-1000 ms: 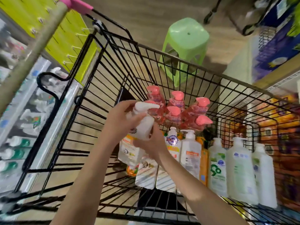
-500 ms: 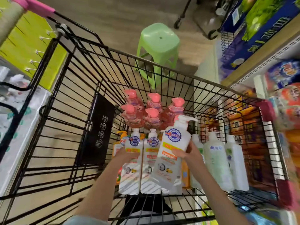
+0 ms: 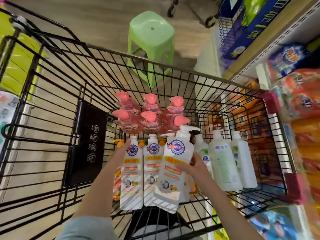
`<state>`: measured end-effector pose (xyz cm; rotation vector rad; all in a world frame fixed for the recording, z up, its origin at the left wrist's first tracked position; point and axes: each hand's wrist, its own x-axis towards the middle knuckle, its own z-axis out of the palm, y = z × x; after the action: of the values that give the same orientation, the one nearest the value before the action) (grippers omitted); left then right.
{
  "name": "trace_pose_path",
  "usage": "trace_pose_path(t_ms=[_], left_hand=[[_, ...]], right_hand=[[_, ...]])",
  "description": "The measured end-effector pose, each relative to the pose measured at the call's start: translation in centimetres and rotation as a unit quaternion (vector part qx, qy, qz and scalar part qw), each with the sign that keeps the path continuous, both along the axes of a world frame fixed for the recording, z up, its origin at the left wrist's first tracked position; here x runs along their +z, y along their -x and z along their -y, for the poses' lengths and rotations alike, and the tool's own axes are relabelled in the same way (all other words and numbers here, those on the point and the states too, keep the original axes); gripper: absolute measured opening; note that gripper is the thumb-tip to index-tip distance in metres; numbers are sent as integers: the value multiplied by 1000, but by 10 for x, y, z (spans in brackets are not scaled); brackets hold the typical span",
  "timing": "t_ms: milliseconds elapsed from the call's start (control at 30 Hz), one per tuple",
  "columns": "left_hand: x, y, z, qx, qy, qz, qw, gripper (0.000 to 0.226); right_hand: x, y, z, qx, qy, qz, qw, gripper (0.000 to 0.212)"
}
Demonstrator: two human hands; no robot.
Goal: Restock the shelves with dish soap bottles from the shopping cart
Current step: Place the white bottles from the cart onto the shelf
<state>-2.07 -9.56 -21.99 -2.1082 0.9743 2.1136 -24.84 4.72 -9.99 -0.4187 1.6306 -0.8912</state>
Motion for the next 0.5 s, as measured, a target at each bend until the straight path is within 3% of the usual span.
trace_pose_path(t_ms=[67,133,367,500], left_hand=[[-18,-5,11,-31,3,6,1000,122],[-34,-7,20,-58,-1,14,998,132],[17,13,12,-102,54,-18,993,81],[38,-7,11,-112,0,-80,990,86]], right_hand=[[-2,1,0,-2,-1,2,1000,89],[-4,2,-1,-2,-2,6,1000,84],[-4,3,-2,7,-4,22,1000,79],[-3,3,-4,13,-8,26,1000,81]])
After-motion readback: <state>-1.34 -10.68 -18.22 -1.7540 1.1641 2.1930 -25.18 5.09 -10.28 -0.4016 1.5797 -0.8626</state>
